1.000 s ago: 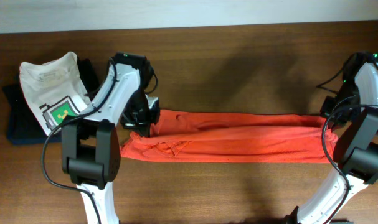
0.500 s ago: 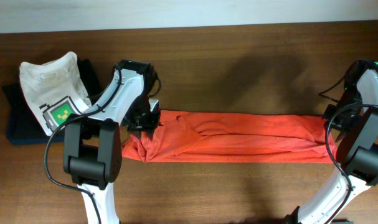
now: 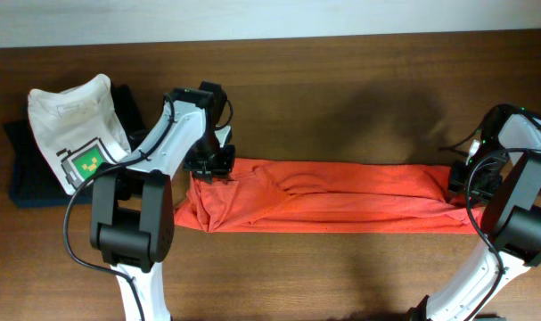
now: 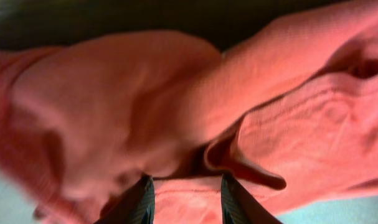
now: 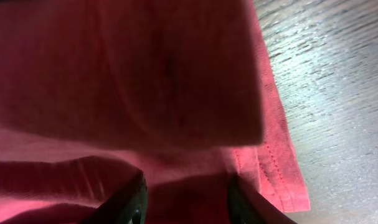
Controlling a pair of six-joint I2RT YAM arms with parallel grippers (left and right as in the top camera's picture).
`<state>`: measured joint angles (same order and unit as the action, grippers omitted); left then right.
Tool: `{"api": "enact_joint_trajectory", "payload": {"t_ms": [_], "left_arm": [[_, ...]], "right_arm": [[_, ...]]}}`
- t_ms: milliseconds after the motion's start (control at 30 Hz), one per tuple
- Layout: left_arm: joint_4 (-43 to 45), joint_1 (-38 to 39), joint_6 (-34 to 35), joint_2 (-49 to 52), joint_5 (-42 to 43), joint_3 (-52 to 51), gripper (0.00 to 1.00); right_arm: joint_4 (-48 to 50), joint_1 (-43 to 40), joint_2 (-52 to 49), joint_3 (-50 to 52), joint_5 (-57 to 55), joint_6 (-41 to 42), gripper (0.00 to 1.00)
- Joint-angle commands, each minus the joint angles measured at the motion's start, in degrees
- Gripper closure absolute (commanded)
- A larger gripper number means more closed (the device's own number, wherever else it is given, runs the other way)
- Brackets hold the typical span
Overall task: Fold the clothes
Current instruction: 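Open the right gripper and raise it away from the folded strip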
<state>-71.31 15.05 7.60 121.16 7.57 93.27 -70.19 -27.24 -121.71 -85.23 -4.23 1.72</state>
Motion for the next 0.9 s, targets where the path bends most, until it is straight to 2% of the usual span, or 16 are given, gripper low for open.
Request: {"api": "enact_joint_trajectory", "payload": {"t_ms": [0,133,400,467,633,733,867], "left_arm": [[3.69,0.37,0.70,-1.62,3.39,-5.40,0.66],[6.34,0.15,0.66,-1.64,3.15,-5.99,0.66],[4.42,-0.31,0.46,-1.84,3.13,-1.07,0.65],[4.11,-0.31,0.48,-1.84,3.19,-1.07,0.65],[4.20,-0.61,0.48,-3.30,3.08,-0.50,0.65],[4.24,-1.62,0.48,-5.46,2.93,0.04,0.65],[4.20,-1.73,0.48,-6.12,2.95,0.04,0.65]], "right_arm": [[0.17,-0.26,1.42,0.33,-1.40,-0.46,0.54],[0.48,-0.26,1.42,0.33,-2.95,-1.31,0.49],[3.34,-0.26,1.44,0.13,-7.32,-1.05,0.49],[3.65,-0.26,1.42,0.17,-6.32,-1.46,0.42],[6.69,-1.79,1.40,0.42,-6.71,-3.06,0.38],[7.82,-3.85,1.40,1.01,-3.98,-3.58,0.38],[11.65,-5.51,1.40,5.62,4.57,-8.96,0.38]]}}
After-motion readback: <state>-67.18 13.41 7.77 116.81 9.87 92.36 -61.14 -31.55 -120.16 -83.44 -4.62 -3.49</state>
